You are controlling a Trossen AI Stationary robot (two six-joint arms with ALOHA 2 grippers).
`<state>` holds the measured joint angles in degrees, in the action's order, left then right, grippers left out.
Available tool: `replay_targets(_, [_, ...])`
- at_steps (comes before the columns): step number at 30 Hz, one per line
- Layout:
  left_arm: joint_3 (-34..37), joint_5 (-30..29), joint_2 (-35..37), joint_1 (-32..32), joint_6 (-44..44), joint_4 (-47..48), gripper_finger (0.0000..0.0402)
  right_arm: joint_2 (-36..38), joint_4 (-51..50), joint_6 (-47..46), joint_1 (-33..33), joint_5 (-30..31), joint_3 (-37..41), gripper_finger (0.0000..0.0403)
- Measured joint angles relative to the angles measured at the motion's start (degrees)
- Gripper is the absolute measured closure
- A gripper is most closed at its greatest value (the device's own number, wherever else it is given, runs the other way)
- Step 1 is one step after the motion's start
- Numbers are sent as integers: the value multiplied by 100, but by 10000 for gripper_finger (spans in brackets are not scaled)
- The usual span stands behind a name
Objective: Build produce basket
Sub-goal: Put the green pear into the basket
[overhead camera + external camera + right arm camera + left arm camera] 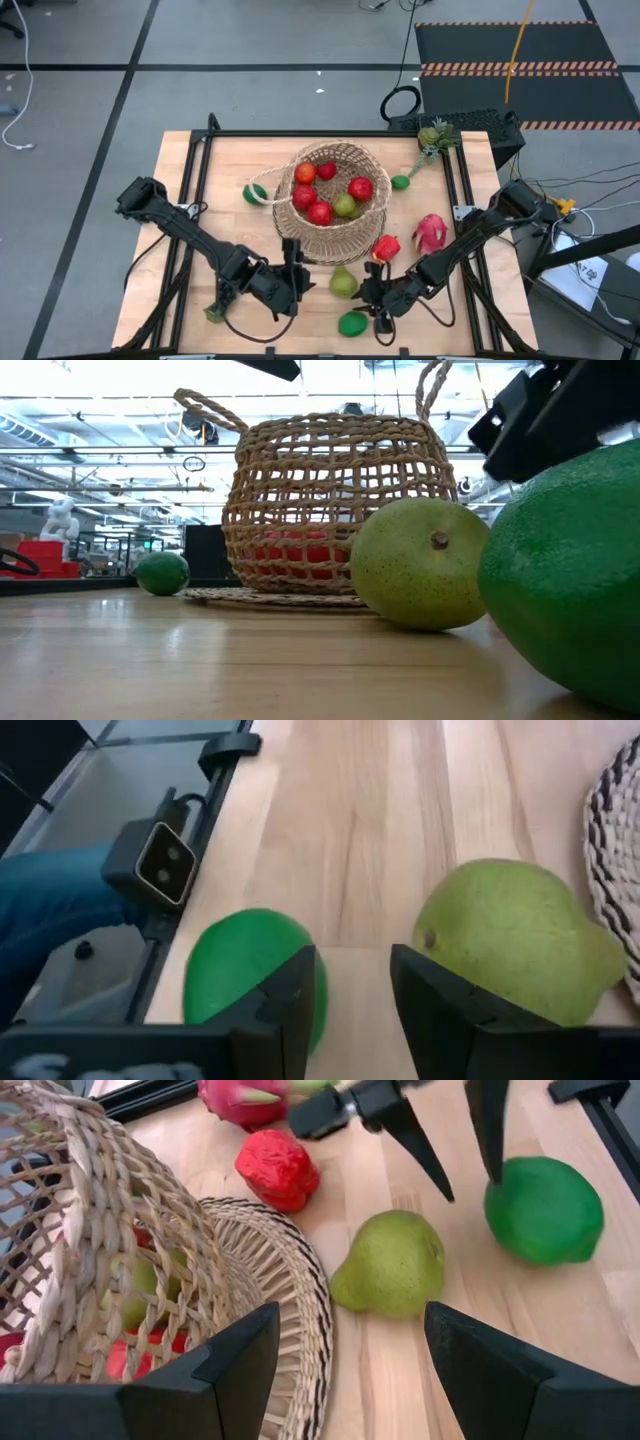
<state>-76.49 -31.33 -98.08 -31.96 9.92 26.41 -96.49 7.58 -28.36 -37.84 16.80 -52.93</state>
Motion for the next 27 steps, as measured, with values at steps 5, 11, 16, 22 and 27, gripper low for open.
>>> replay_targets(5, [35, 0, 0, 111, 163, -68, 151, -106, 90, 66, 111, 103, 0, 275])
replay_targets(11, [327, -2, 0, 312, 103, -470, 151, -274, 88, 103, 194, 105, 0, 275])
replay_targets(16, [503, -1, -2, 477, 257, -680, 151, -355, -18, 51, 223, 87, 0, 275])
replay_targets(22, [503, 111, -2, 509, 285, -721, 151, -203, -589, -134, 223, 94, -7, 275])
replay_targets(27, [503, 455, -2, 511, 333, -714, 151, 111, -1395, -436, 227, 137, -4, 275])
